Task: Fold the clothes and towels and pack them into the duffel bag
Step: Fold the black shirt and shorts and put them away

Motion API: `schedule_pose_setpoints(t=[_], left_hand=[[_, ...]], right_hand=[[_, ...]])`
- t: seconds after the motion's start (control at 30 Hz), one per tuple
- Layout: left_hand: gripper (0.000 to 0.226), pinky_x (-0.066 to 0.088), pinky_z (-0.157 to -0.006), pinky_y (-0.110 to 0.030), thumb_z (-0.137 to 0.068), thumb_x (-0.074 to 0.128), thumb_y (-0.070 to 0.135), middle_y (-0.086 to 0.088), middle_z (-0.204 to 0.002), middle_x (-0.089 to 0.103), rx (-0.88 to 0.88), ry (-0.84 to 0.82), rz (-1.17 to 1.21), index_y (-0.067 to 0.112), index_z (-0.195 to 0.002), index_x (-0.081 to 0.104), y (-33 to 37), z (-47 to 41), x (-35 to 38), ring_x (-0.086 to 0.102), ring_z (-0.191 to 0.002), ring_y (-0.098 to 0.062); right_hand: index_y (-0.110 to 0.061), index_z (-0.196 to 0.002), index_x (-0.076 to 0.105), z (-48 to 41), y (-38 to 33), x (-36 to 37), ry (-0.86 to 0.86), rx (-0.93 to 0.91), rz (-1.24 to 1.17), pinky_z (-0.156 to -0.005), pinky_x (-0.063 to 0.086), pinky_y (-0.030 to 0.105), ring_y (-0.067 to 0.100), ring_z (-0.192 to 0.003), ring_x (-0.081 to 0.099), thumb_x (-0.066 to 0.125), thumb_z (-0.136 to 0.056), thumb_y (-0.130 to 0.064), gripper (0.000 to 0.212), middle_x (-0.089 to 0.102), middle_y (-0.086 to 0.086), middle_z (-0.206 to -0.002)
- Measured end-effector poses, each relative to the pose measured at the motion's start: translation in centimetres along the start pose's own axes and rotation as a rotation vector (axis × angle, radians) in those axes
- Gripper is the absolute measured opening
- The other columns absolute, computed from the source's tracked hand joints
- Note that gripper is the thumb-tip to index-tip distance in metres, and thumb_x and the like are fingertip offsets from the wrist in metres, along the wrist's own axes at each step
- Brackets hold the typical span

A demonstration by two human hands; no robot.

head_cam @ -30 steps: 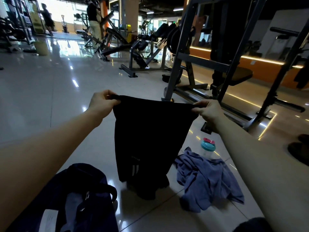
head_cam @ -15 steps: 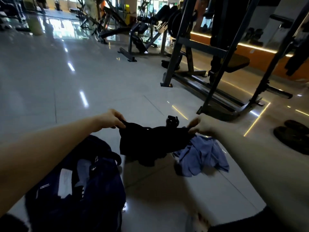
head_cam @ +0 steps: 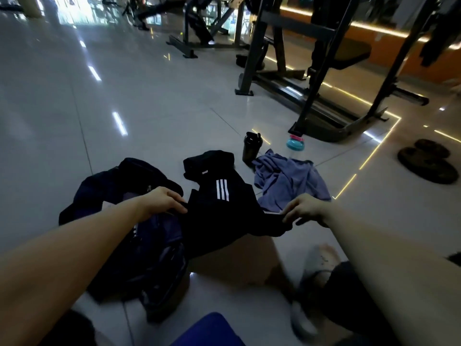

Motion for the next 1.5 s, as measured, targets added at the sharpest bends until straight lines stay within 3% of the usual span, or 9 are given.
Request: schedule_pose_setpoints(t=[0.13, 0.33, 0.5, 0.63, 0.8, 0.9, 1.17, 1.37, 1.5], left_hand=[[0.017, 0.059, -0.079, -0.029, -0.076, 0.083, -0.003, -0.011, -0.088, 0.077, -0.050, -0.030, -0.086, 0.000, -0.092, 0.079, -2.1, 0.0, 1.1, 0.072, -0.086, -0.022], [0.009, 0.059, -0.094, -0.040, -0.083, 0.077, 0.001, -0.011, -0.094, 0.074, -0.255, -0.398, -0.266, 0.009, -0.086, 0.075, -5.1, -0.9, 4.1, 0.072, -0.091, -0.023], [0.007, 0.056, -0.077, -0.029, -0.088, 0.072, 0.004, -0.008, -0.092, 0.074, -0.332, -0.623, -0.213, 0.010, -0.090, 0.075, -4.7, -2.7, 4.8, 0.071, -0.084, -0.017], [0.013, 0.056, -0.083, -0.036, -0.085, 0.072, 0.002, -0.016, -0.100, 0.070, -0.298, -0.419, -0.105, 0.000, -0.098, 0.072, -4.5, -7.6, 3.3, 0.067, -0.088, -0.026], [0.013, 0.050, -0.055, -0.024, -0.088, 0.062, -0.007, -0.017, -0.084, 0.060, -0.226, -0.051, 0.260, 0.003, -0.094, 0.067, -3.0, -13.3, 1.9, 0.055, -0.064, -0.018], [0.011, 0.055, -0.071, -0.033, -0.092, 0.063, -0.002, -0.013, -0.086, 0.070, -0.207, 0.120, 0.384, 0.007, -0.093, 0.068, -3.6, -16.4, 1.8, 0.066, -0.072, -0.023], [0.016, 0.059, -0.082, -0.043, -0.102, 0.056, 0.022, -0.006, -0.108, 0.065, -0.113, 0.485, 0.109, 0.019, -0.116, 0.053, -4.9, -20.5, 2.4, 0.067, -0.092, -0.025], [0.010, 0.051, -0.074, -0.038, -0.103, 0.050, 0.024, -0.002, -0.097, 0.062, -0.081, 0.601, -0.020, 0.019, -0.112, 0.048, -4.2, -22.1, 2.4, 0.063, -0.087, -0.023], [0.041, 0.051, -0.087, -0.044, -0.098, 0.054, 0.023, -0.008, -0.124, 0.056, -0.082, 0.623, -0.264, 0.018, -0.136, 0.039, -3.6, -22.1, 2.7, 0.059, -0.108, -0.030]], right_hand=[[-0.009, -0.095, 0.077, -0.8, 0.9, 2.5, -0.204, 0.087, 0.140, -0.079, 0.056, 0.034, 0.021, -0.094, 0.073, 0.074, -0.086, -0.004, 0.011, 0.078, 0.006, -0.090], [-0.002, -0.105, 0.072, -2.8, 1.8, 5.3, -0.570, 0.287, 0.190, -0.092, 0.057, 0.044, 0.026, -0.092, 0.073, 0.061, -0.094, -0.005, 0.017, 0.077, 0.010, -0.093], [-0.001, -0.105, 0.070, -5.5, 2.9, 4.1, -0.714, 0.353, 0.109, -0.094, 0.055, 0.047, 0.032, -0.094, 0.070, 0.055, -0.092, -0.003, 0.020, 0.074, 0.015, -0.095], [-0.003, -0.096, 0.073, -10.1, 3.4, 1.7, -0.470, 0.230, -0.033, -0.089, 0.058, 0.044, 0.031, -0.090, 0.067, 0.057, -0.091, -0.003, 0.016, 0.072, 0.014, -0.091], [-0.004, -0.087, 0.069, -16.0, 4.1, -0.1, -0.030, 0.081, -0.394, -0.063, 0.051, 0.029, 0.024, -0.070, 0.059, 0.050, -0.094, 0.010, 0.025, 0.063, 0.012, -0.076], [-0.006, -0.092, 0.068, -19.0, 4.2, 0.4, 0.059, 0.077, -0.506, -0.062, 0.053, 0.028, 0.027, -0.076, 0.060, 0.051, -0.095, 0.012, 0.025, 0.065, 0.012, -0.082], [-0.010, -0.103, 0.068, -27.1, 4.7, 1.3, 0.218, 0.111, -0.584, -0.098, 0.049, 0.040, 0.030, -0.104, 0.062, 0.055, -0.099, 0.004, 0.020, 0.066, 0.012, -0.111], [-0.004, -0.116, 0.065, -29.5, 3.3, 1.3, 0.473, 0.049, -0.327, -0.097, 0.048, 0.037, 0.031, -0.112, 0.061, 0.055, -0.099, -0.003, 0.020, 0.067, 0.012, -0.115], [-0.009, -0.136, 0.049, -28.8, 3.4, 1.4, 0.497, 0.104, -0.068, -0.088, 0.042, 0.038, 0.035, -0.119, 0.053, 0.048, -0.102, -0.014, 0.034, 0.053, 0.013, -0.137]])
Point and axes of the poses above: each hand's wrist, its own z-axis away from the middle knuckle, its own x-axis out of the palm, y = z × x, the point moved 7 cm from there along -z, towards the middle knuckle
